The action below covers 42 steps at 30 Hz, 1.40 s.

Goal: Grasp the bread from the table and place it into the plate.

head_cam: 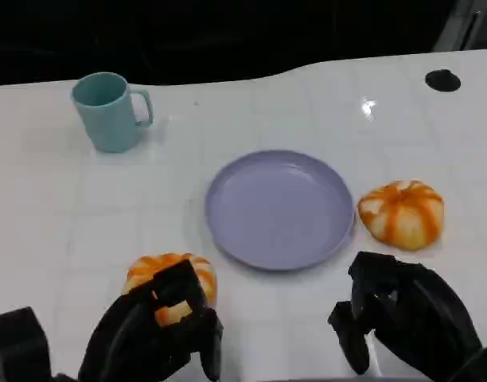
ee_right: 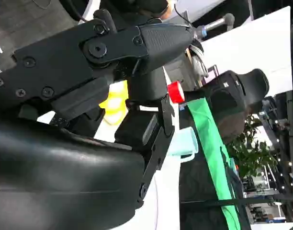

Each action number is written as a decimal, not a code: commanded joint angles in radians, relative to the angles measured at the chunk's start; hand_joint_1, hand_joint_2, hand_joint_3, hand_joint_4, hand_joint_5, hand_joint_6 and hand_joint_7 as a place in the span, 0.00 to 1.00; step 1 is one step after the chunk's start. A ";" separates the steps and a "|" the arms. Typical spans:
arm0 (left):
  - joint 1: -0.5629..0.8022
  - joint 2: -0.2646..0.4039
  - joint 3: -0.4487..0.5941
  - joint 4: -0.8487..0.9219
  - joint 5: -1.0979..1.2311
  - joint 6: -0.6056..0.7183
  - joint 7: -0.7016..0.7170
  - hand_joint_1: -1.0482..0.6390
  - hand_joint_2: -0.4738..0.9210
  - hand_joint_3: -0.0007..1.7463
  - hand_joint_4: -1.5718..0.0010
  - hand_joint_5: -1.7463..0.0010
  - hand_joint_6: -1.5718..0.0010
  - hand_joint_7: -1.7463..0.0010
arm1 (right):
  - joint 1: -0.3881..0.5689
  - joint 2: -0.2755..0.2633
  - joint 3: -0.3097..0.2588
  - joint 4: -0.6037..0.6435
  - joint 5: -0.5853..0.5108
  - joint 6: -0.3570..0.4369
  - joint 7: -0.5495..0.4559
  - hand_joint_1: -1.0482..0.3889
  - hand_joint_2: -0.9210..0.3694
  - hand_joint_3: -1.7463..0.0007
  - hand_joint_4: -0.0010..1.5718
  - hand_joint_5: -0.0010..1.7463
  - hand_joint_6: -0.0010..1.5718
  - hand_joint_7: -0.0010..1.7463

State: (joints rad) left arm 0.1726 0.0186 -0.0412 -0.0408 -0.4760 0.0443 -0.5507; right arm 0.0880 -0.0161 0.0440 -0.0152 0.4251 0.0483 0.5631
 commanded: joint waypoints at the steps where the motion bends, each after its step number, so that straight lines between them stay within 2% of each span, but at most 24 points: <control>1: 0.003 0.009 0.009 -0.004 0.000 -0.003 -0.006 0.27 1.00 0.12 0.40 0.00 0.53 0.00 | -0.002 -0.007 -0.013 -0.003 0.006 0.000 -0.005 0.06 0.00 0.82 0.76 0.94 0.66 0.85; 21: -0.003 0.009 0.024 0.003 -0.002 -0.019 -0.015 0.28 1.00 0.12 0.41 0.00 0.54 0.00 | -0.004 -0.005 -0.012 0.006 0.006 -0.002 -0.001 0.06 0.00 0.83 0.76 0.94 0.66 0.85; 27: -0.012 0.025 0.030 -0.026 0.009 -0.036 -0.014 0.26 1.00 0.15 0.44 0.00 0.59 0.00 | -0.004 -0.006 -0.012 0.005 0.005 0.001 -0.004 0.05 0.00 0.83 0.76 0.94 0.66 0.85; 28: -0.012 0.030 0.032 -0.033 0.009 -0.036 -0.016 0.27 1.00 0.15 0.48 0.00 0.62 0.02 | -0.004 -0.006 -0.013 0.007 0.009 0.001 0.000 0.05 0.00 0.83 0.76 0.94 0.66 0.85; 30: -0.019 0.035 0.039 -0.030 0.009 -0.065 -0.031 0.27 1.00 0.15 0.56 0.00 0.65 0.13 | -0.005 -0.005 -0.013 0.009 0.012 0.001 0.003 0.06 0.00 0.83 0.76 0.94 0.66 0.85; 32: -0.027 0.034 0.044 -0.018 0.018 -0.107 -0.040 0.28 1.00 0.15 0.61 0.03 0.62 0.29 | -0.005 -0.005 -0.013 0.009 0.012 0.001 0.003 0.06 0.00 0.83 0.76 0.94 0.66 0.85; 35: -0.037 0.028 0.052 -0.001 0.037 -0.180 -0.047 0.26 1.00 0.13 0.61 0.16 0.59 0.53 | -0.003 -0.006 -0.013 0.009 0.012 0.004 0.002 0.06 0.00 0.83 0.76 0.94 0.66 0.84; 38: -0.042 0.044 0.049 -0.001 0.098 -0.254 -0.035 0.23 1.00 0.14 0.65 0.31 0.61 0.76 | -0.002 -0.007 -0.012 0.007 0.008 0.001 0.002 0.06 0.00 0.83 0.76 0.93 0.65 0.84; 42: -0.052 0.085 0.050 -0.004 0.193 -0.333 -0.024 0.20 1.00 0.14 0.70 0.42 0.65 0.89 | 0.003 -0.002 -0.009 0.006 0.005 -0.004 -0.002 0.06 0.00 0.83 0.76 0.93 0.65 0.84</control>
State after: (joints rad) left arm 0.1297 0.0636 0.0007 -0.0454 -0.3320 -0.2384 -0.5814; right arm 0.0867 -0.0154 0.0442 -0.0081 0.4262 0.0485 0.5649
